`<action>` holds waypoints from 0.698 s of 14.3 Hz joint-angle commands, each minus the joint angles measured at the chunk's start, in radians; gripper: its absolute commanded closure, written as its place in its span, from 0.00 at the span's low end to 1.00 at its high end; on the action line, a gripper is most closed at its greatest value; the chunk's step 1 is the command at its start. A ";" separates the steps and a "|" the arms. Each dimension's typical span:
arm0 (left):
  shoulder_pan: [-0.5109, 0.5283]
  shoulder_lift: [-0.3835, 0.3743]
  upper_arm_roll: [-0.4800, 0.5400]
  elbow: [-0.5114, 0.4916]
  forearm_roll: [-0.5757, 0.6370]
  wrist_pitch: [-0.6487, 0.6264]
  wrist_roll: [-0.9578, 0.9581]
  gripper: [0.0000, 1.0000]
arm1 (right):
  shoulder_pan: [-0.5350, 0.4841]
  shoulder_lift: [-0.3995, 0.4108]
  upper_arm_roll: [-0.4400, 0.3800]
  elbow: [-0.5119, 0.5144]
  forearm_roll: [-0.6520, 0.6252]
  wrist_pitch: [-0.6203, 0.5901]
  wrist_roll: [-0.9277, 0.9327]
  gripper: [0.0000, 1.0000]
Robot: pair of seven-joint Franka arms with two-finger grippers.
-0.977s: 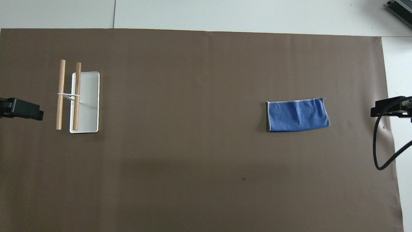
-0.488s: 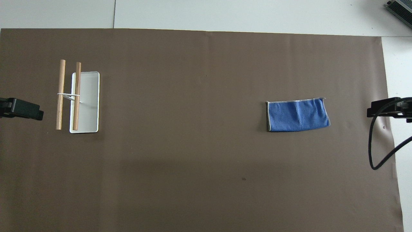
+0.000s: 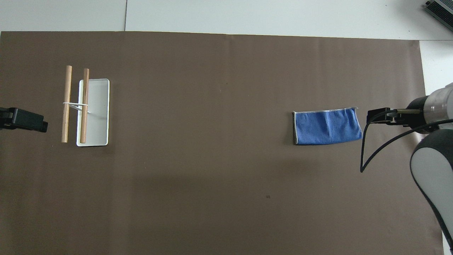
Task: Right arm passes towel to left arm to hang
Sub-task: 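Reach the right gripper down to the blue towel's edge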
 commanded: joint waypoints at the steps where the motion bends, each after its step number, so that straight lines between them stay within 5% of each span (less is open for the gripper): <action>1: 0.003 -0.030 -0.002 -0.034 0.014 0.007 -0.007 0.00 | -0.001 0.048 0.001 -0.079 0.019 0.118 -0.103 0.00; 10: 0.003 -0.030 -0.002 -0.034 0.014 0.007 -0.007 0.00 | 0.026 0.282 0.003 -0.181 0.082 0.488 -0.167 0.00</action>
